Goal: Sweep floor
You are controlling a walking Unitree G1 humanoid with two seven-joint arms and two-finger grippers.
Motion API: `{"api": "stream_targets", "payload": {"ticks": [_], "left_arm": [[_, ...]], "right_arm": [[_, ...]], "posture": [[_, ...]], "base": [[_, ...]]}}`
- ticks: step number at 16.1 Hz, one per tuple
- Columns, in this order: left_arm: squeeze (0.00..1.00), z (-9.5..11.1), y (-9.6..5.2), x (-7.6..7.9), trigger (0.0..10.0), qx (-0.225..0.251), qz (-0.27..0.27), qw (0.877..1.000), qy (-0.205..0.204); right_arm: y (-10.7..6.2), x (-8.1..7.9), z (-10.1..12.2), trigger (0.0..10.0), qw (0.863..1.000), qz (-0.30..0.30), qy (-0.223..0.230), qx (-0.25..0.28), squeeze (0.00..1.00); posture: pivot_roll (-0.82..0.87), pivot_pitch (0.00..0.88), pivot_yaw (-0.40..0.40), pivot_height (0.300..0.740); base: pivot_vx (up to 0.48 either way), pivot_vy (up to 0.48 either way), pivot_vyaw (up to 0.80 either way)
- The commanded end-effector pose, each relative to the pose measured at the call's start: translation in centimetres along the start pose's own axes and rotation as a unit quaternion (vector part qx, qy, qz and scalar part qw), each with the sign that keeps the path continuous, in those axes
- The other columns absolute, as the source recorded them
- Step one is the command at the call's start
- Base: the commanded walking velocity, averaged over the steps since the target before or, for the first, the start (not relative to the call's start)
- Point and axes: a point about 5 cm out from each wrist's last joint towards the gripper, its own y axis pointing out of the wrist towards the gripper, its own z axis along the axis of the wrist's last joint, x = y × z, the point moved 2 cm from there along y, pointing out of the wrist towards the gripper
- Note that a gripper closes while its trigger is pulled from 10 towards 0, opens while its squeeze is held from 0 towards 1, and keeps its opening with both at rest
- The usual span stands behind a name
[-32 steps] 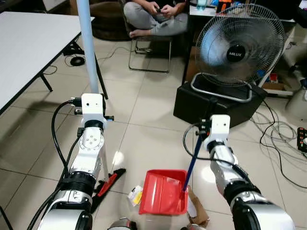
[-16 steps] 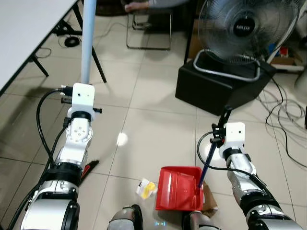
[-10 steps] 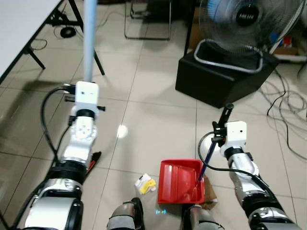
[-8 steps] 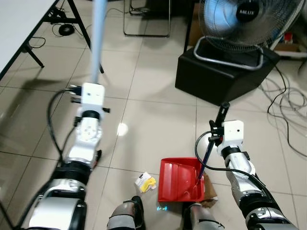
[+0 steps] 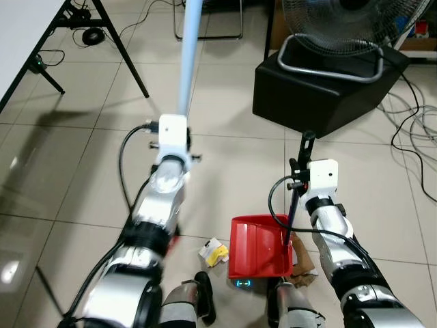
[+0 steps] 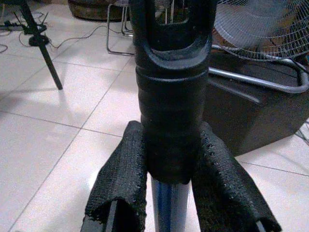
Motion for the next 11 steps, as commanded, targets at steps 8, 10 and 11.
{"api": "stream_targets", "payload": {"ticks": [8, 10, 11], "left_arm": [[0.0, 5.6, 2.0, 0.0, 10.0, -0.042, 0.006, 0.965, -0.257], [0.0, 8.2, 2.1, -0.5, 10.0, -0.014, 0.011, 0.96, -0.281], [0.0, 9.5, 2.1, -0.6, 10.0, -0.001, 0.007, 0.956, -0.294]], "right_arm": [[0.1, -3.8, -1.4, 10.0, 0.998, 0.024, 0.045, -0.044, 0.0], [0.2, -4.3, -1.2, 10.0, 0.998, 0.027, 0.051, -0.041, 0.0], [0.2, -4.5, -1.2, 10.0, 0.997, 0.028, 0.052, -0.041, 0.0]], "posture": [[0.05, 0.287, 0.15, 0.74], [0.06, 0.283, 0.15, 0.74], [0.06, 0.281, 0.149, 0.74]], "base": [[0.0, 0.0, 0.0], [0.0, 0.0, 0.0], [0.0, 0.0, 0.0]]}}
